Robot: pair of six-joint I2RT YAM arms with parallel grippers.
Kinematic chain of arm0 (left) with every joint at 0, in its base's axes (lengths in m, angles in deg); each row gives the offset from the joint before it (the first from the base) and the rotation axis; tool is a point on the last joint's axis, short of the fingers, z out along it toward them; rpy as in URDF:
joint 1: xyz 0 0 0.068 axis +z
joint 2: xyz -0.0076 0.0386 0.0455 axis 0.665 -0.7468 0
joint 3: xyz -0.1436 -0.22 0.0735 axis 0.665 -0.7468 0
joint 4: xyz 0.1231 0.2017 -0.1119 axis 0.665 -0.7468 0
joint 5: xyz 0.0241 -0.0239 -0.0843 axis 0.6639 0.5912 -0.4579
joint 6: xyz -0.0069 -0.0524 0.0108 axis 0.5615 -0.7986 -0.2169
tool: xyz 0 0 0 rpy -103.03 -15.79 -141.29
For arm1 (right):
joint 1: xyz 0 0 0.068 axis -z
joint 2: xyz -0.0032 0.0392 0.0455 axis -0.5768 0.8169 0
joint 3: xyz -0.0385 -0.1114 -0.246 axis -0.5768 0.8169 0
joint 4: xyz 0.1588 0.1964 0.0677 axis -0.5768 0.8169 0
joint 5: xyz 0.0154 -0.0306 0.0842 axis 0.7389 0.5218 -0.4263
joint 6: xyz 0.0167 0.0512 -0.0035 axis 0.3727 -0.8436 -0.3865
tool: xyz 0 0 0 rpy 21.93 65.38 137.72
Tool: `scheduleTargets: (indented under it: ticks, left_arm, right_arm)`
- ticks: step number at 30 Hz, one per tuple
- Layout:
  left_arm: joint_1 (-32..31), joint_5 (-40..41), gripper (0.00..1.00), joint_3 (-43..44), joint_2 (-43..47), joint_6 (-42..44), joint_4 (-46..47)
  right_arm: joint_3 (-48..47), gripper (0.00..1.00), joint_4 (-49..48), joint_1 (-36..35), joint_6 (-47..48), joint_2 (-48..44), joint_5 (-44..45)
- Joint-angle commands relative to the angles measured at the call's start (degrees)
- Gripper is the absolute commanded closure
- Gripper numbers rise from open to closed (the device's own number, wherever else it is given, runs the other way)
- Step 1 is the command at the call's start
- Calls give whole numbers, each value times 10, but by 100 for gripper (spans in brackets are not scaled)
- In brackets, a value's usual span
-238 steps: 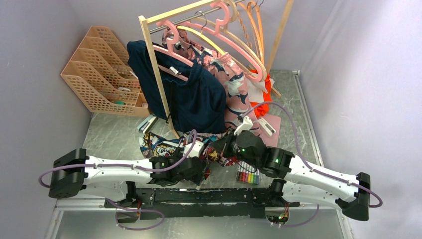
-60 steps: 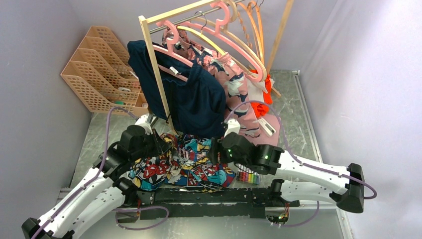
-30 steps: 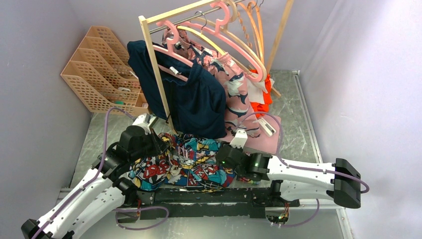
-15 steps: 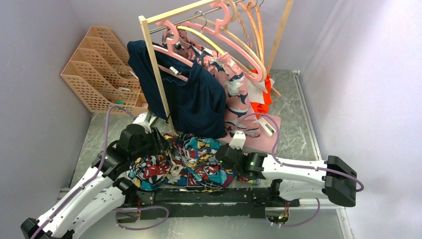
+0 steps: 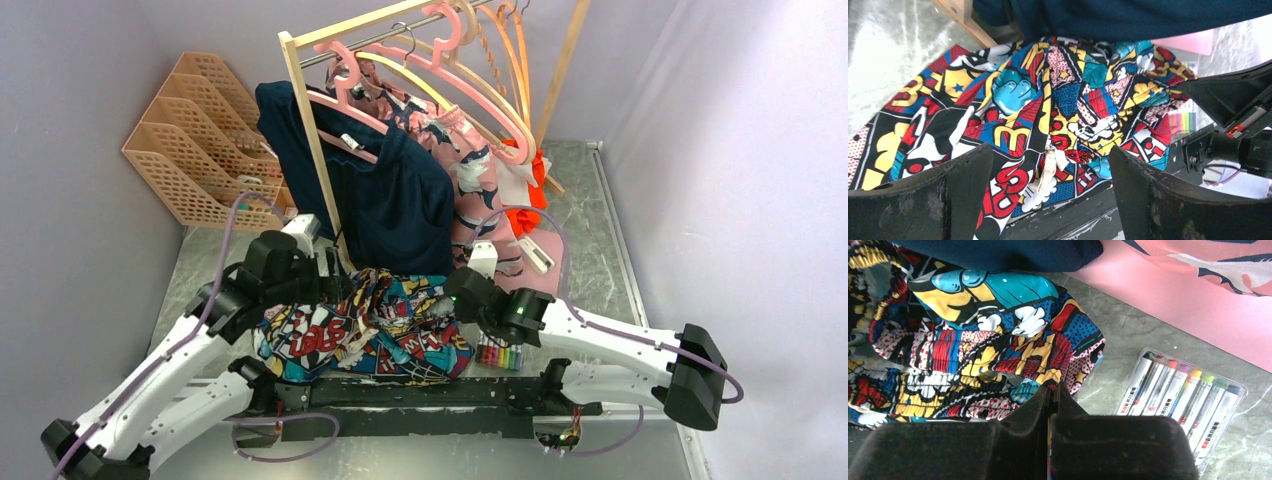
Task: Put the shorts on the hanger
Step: Adjust the shorts at the center of the board.
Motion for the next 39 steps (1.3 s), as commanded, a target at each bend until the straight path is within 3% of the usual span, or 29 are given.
scheduleTargets:
  ticks: [1, 3, 10, 19, 30, 33, 38, 39]
  left_arm:
    - [3, -68, 9, 16, -47, 42, 3]
    - [-8, -74, 6, 24, -69, 56, 15]
    - [-129, 82, 5, 89, -173, 79, 43]
    - [-136, 146, 13, 25, -209, 132, 174]
    - [-136, 146, 27, 14, -295, 133, 217]
    - [-136, 155, 40, 2, -307, 131, 221]
    - [-136, 188, 90, -16, -288, 101, 208]
    - [-136, 196, 93, -12, -270, 90, 196]
  right_arm:
    - [-9, 100, 9, 9, 39, -1, -20]
    - [-3, 100, -1, 10, 47, -4, -32]
    - [20, 100, -30, 10, 60, -17, -60]
    - [28, 100, -44, 10, 75, -33, -83]
    - [26, 100, -54, 10, 100, -70, -119]
    - [25, 100, -58, 10, 103, -78, -131]
    - [21, 100, -69, 11, 127, -108, -167]
    - [16, 100, -66, 10, 135, -116, -175]
